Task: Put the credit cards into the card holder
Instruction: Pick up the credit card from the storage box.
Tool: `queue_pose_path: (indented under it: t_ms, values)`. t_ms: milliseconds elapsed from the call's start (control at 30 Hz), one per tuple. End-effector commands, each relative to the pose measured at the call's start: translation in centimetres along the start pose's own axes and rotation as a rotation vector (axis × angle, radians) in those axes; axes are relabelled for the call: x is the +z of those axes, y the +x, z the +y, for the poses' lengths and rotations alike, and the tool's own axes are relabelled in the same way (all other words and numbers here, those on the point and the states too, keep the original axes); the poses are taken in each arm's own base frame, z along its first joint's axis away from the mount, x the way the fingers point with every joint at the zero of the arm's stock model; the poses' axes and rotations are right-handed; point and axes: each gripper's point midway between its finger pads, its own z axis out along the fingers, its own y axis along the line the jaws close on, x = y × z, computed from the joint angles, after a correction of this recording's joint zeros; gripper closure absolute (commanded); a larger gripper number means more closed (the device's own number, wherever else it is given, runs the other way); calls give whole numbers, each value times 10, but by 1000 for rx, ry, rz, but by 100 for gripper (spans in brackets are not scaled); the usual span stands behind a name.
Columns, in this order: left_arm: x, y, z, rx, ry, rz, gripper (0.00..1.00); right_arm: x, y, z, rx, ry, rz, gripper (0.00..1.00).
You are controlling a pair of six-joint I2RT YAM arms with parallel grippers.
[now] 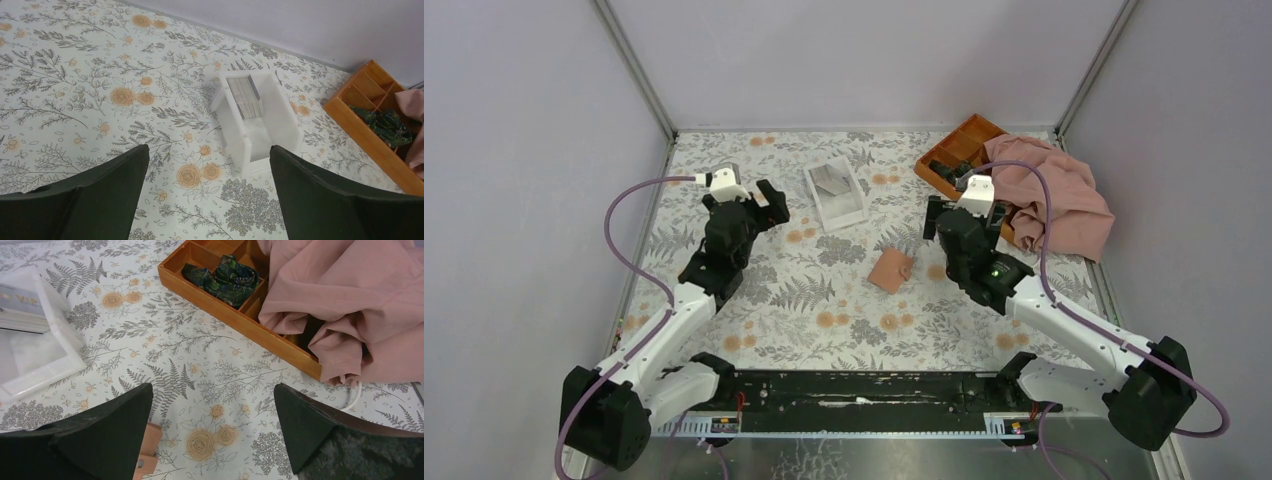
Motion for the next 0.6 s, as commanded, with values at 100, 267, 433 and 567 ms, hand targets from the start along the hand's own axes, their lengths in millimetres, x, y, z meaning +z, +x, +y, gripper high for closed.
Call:
queue_pose_path:
  t_ms: [100,267,433,567]
  values:
    - [-4,-5,-1,-21,7,-22,2,3,-21,32,15,-121,-41,1]
    - [2,-1,3,-36,-37,9,2,13,-27,71,-16,-233,-20,0]
    - [6,-4,2,-92,-64,8,2,31,-29,105,-64,-286,3,1]
    - [13,-6,-2,-142,-75,13,2,47,-31,134,-109,-328,24,0]
